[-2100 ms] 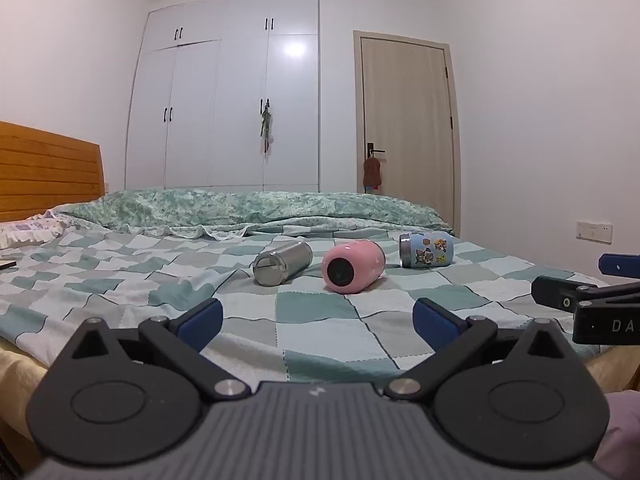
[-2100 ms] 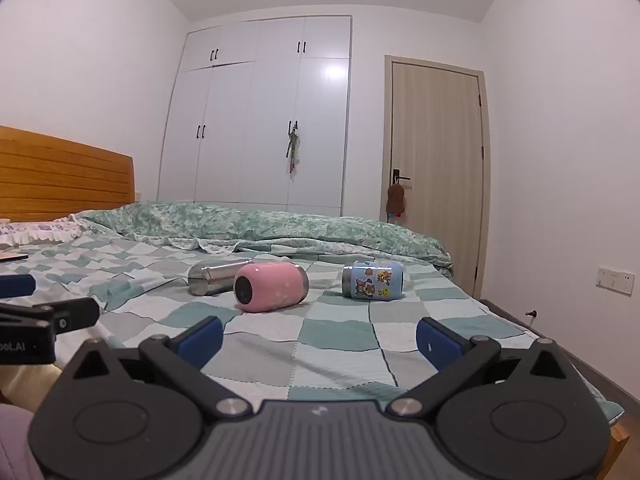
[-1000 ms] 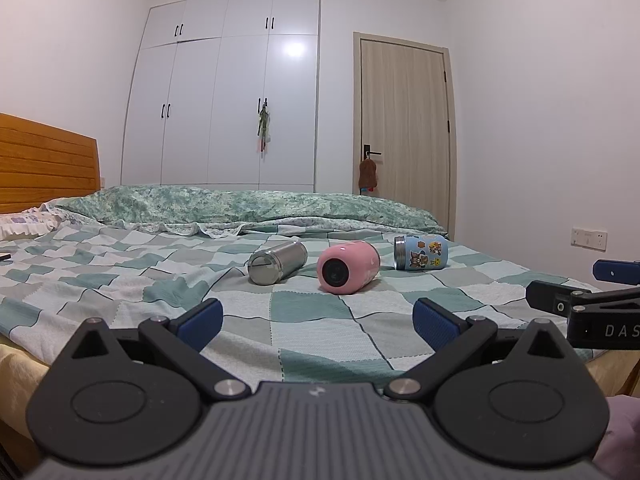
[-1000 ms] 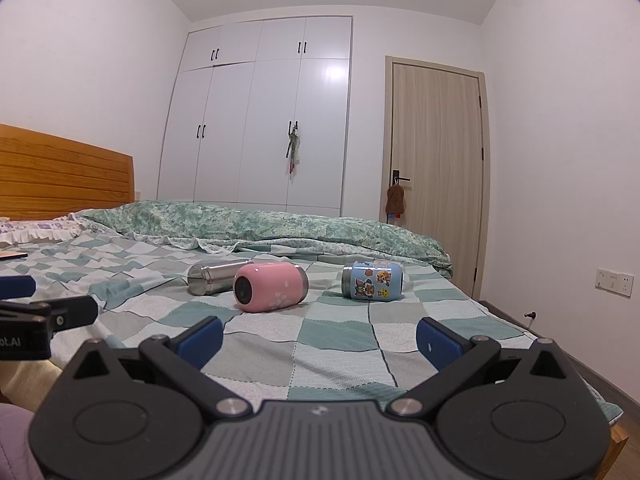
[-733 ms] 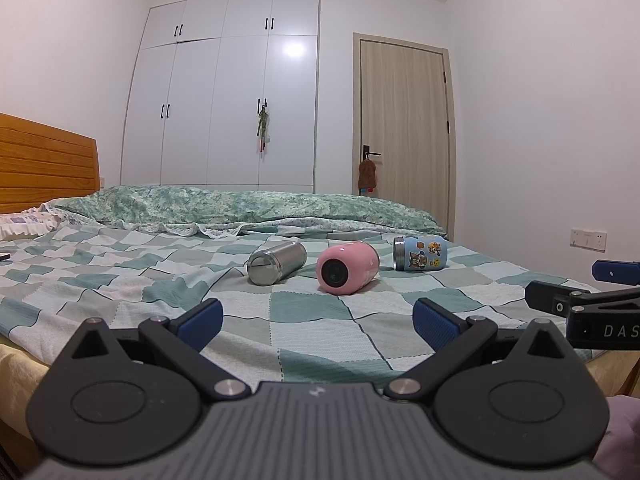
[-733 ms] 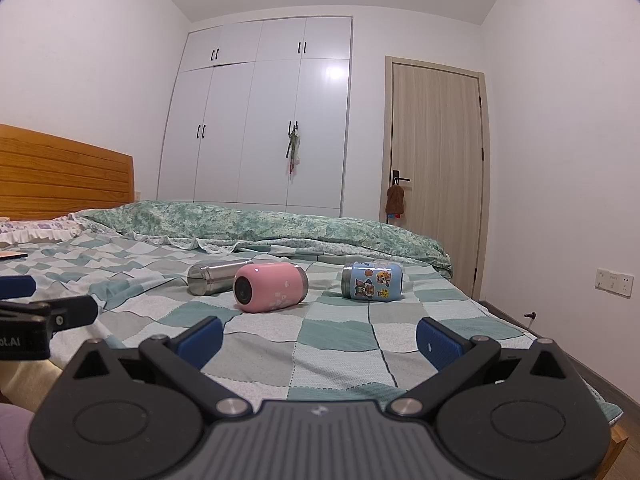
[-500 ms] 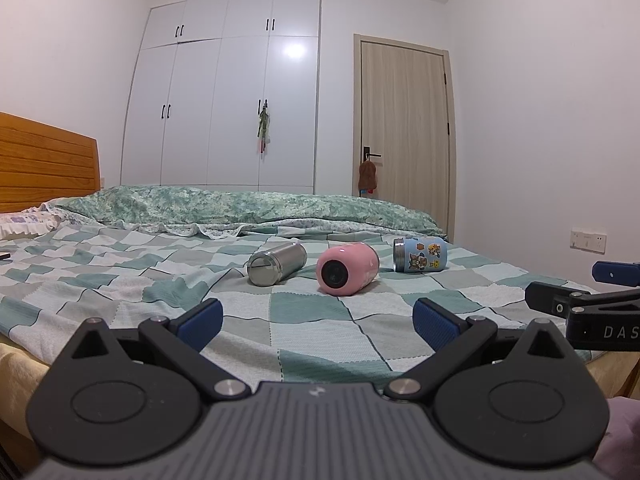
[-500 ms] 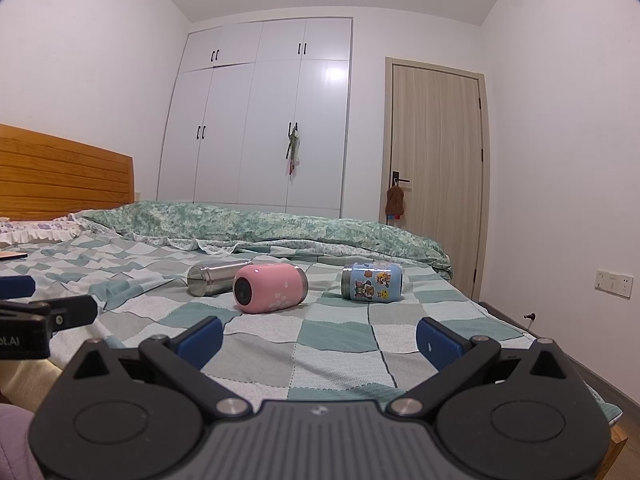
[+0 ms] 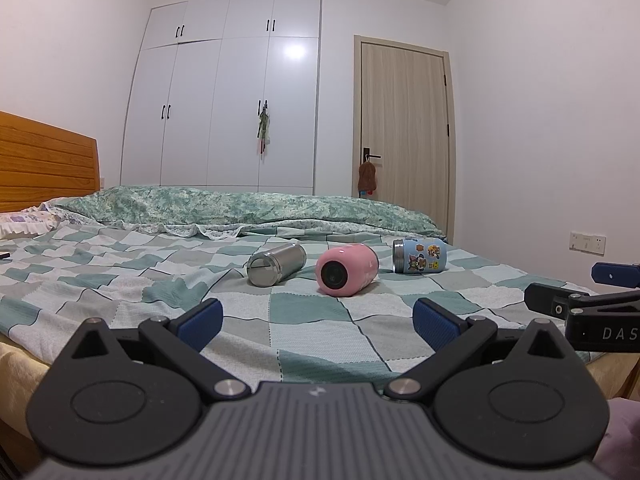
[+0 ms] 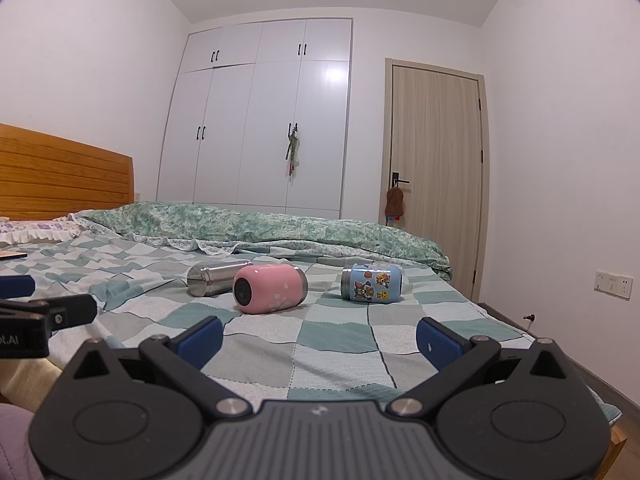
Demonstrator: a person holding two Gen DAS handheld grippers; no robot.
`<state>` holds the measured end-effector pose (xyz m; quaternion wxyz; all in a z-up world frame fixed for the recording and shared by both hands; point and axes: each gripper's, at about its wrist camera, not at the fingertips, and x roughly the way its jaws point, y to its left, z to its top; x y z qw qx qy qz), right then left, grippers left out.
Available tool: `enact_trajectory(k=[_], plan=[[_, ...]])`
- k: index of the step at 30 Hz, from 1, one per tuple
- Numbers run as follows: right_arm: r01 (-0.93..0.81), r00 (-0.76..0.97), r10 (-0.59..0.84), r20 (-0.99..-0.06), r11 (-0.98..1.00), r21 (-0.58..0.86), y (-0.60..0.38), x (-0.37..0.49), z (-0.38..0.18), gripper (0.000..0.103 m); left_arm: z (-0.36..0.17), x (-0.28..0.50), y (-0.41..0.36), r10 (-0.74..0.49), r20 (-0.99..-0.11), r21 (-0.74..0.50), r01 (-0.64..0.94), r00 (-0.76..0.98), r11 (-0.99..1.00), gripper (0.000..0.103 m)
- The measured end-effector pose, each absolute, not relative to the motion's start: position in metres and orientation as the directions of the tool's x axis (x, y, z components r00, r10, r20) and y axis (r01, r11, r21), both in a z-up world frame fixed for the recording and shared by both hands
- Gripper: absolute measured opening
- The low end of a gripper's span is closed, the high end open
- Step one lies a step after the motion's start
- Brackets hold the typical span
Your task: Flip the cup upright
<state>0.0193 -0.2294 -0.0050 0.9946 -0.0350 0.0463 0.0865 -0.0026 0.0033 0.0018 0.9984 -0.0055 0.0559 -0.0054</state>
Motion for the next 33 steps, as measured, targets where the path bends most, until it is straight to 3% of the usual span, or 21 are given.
enact_trajectory(k=[33], plan=[[-0.194, 0.976, 0.188, -0.112, 0.98, -0.05, -0.2295, 0.0214, -0.001, 0.103, 0.0092, 0.0004, -0.003, -0.027, -0.128, -0.015, 0.025, 0.991, 1.0, 0.103]])
